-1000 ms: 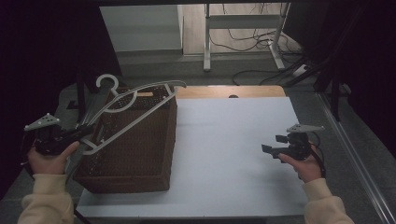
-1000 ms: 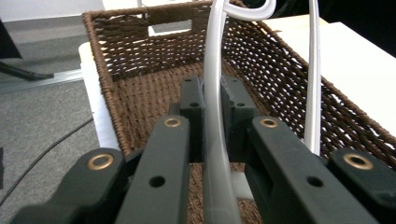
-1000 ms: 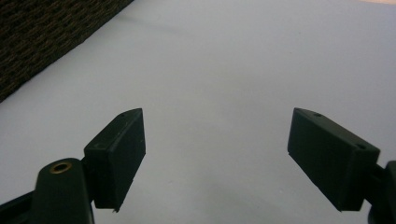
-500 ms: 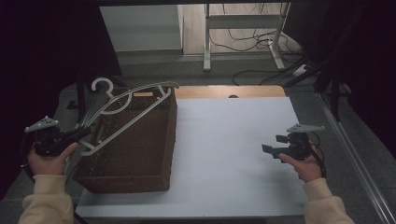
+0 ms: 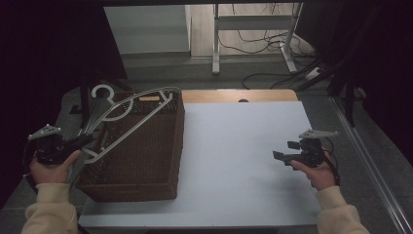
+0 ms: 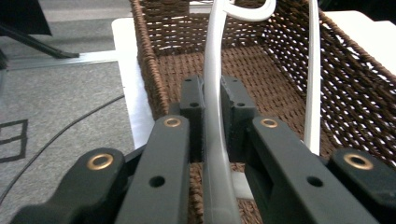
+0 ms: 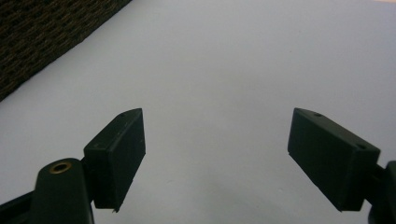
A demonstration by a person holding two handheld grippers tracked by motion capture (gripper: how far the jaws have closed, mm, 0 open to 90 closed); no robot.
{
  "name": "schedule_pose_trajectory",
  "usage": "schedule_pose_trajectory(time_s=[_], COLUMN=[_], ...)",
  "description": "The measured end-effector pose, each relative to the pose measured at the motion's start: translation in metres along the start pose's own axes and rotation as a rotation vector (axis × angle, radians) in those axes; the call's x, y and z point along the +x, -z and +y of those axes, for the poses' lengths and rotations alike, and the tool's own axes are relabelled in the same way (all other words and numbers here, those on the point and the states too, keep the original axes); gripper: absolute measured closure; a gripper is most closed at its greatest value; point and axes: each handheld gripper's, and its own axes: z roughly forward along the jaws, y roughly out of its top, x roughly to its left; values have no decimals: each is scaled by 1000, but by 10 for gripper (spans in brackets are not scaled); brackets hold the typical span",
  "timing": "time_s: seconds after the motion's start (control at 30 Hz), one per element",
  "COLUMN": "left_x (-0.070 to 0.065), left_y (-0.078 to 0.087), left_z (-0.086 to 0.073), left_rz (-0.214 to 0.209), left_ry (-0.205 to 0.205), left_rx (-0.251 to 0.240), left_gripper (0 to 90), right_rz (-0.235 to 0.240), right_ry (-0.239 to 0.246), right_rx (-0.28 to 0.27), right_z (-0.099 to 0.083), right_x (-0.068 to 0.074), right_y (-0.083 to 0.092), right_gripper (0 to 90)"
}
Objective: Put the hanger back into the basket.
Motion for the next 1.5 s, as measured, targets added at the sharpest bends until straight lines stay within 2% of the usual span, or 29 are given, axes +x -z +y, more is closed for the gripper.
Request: schedule_pose_trajectory(time_s=[0.23,0.43,0.67,0.7,0.77,0.83,0.93,0.97,1.03,1.23,1.5], left_x=[-1,0,-3,-3,-2,-4,-10,-12,-15,-28,-45], left_y=[-7,-10,-11,-11,-11,-12,-11,-11,-9,-7,-13], left_z=[-4,-7,-8,-8,-7,-5,-2,-1,2,8,11], left_rz=[2,27,21,10,-58,-106,-116,-106,-107,-134,-208], left_ry=[9,18,31,38,38,30,1,-5,-12,-63,-104], left_rx=[9,15,21,19,30,64,69,68,60,56,65], left_gripper=[814,813,808,805,757,616,497,444,393,333,315], right_rz=[0,2,2,3,3,4,4,4,4,5,15], right_ry=[4,5,6,6,6,6,6,7,8,8,9], right_rx=[1,2,6,6,7,7,7,7,6,4,-1], right_z=[0,0,0,0,0,0,0,0,0,0,0], right_x=[0,0,0,0,0,0,0,0,0,0,0], right_y=[0,0,-1,-1,-1,-1,-1,-1,-1,0,0], right_gripper=[192,191,191,191,191,191,191,190,190,190,189])
